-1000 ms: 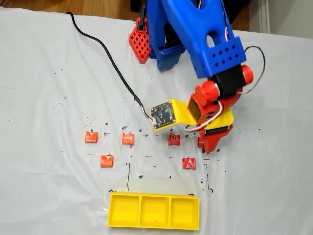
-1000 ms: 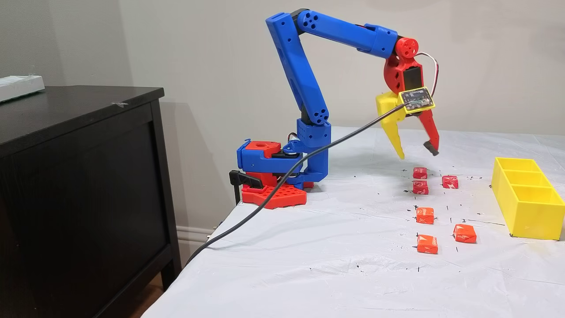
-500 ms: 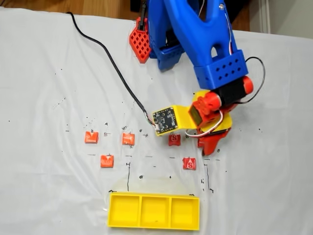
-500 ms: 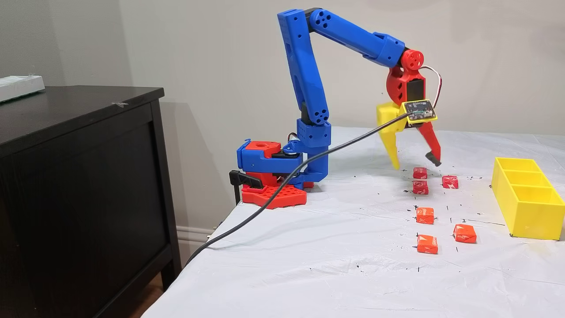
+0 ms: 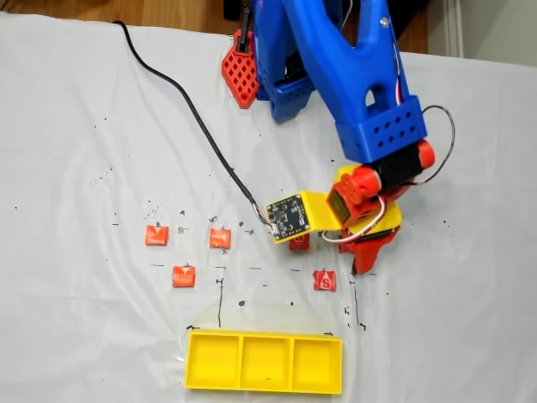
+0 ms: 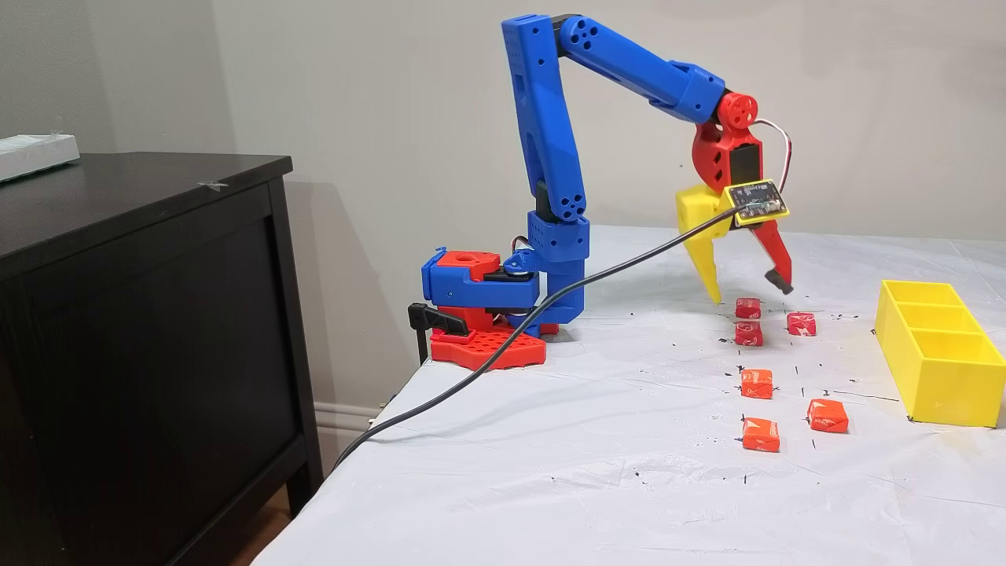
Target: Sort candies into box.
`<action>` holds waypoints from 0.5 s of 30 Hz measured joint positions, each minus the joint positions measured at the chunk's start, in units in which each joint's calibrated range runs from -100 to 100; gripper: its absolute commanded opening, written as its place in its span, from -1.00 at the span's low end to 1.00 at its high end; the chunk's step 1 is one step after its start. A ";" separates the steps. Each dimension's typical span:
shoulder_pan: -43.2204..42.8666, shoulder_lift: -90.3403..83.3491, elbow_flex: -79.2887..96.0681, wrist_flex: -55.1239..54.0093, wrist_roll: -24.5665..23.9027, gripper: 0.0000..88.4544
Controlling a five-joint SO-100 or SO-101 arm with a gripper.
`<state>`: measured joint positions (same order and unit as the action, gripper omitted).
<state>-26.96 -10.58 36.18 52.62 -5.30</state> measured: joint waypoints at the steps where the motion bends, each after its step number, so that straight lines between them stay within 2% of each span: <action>1: 0.00 0.51 0.00 -0.40 0.00 -0.33; 13: 0.00 3.13 0.00 -4.37 0.00 -0.33; 15: 0.00 4.15 -0.17 -5.24 0.00 -0.49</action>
<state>-26.96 -6.43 36.01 47.38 -5.30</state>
